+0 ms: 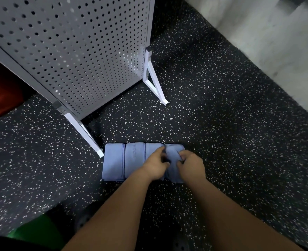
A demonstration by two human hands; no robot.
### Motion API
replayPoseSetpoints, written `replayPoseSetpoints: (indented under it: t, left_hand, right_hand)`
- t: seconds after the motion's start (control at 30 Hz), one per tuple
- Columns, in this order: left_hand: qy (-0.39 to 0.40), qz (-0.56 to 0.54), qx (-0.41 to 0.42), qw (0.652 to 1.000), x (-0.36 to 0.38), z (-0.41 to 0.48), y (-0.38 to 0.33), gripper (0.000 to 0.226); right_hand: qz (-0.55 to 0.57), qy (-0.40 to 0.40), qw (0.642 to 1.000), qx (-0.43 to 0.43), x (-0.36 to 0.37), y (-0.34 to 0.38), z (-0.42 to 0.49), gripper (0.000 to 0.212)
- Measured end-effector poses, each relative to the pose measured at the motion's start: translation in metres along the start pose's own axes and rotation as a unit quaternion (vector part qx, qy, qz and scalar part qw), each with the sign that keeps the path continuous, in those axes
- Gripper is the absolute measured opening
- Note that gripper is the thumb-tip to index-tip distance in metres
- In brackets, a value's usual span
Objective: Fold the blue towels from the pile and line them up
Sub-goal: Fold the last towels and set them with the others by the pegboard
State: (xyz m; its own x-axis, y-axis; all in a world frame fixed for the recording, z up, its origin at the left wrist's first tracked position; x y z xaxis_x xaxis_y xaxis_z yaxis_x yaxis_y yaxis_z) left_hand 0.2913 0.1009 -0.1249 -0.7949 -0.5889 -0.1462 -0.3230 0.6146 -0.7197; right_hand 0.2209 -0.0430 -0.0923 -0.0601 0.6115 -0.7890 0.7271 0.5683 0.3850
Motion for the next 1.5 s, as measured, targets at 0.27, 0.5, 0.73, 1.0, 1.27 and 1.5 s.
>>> replayPoseSetpoints:
  t: [0.27,0.5,0.73,1.0,1.27,1.5]
  left_hand:
    - [-0.074,-0.169,-0.014,0.983,-0.009,-0.009,-0.003,0.031]
    - [-0.159,-0.231,0.020,0.960,-0.047,-0.048,-0.023,0.010]
    - [-0.235,-0.135,0.083,0.959,-0.096,-0.104,-0.045,0.011]
    - [-0.297,-0.015,0.130,0.946,-0.143,-0.182,-0.082,0.012]
    - [-0.346,0.002,0.212,0.914,-0.174,-0.240,-0.128,0.020]
    - [-0.404,-0.004,0.262,0.877,-0.196,-0.285,-0.168,0.015]
  right_hand:
    - [0.017,-0.029,0.998,-0.053,-0.014,0.032,-0.009,0.018]
    - [0.064,-0.036,0.991,-0.114,-0.038,0.080,-0.034,0.022]
    - [0.061,-0.037,0.978,-0.197,-0.052,0.130,-0.078,0.004]
    - [0.015,-0.104,0.960,-0.260,-0.070,0.176,-0.119,0.009]
    - [0.066,-0.154,0.941,-0.295,-0.120,0.231,-0.147,0.013]
    - [0.107,-0.174,0.917,-0.344,-0.163,0.279,-0.180,0.012]
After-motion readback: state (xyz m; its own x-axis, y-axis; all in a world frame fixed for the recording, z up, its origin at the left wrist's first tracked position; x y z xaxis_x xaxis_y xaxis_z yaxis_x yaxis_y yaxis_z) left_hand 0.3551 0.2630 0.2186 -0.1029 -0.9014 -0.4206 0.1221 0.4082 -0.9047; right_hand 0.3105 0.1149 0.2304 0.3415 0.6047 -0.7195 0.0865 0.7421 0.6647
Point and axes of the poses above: each hand's wrist, its own z-axis towards the middle knuckle, its own x-axis out of the palm, y = z × x, the point moved 3 cm from there along z, towards the middle knuckle, and after that the axes turned 5 degrees about z, right-handed, at the moved point
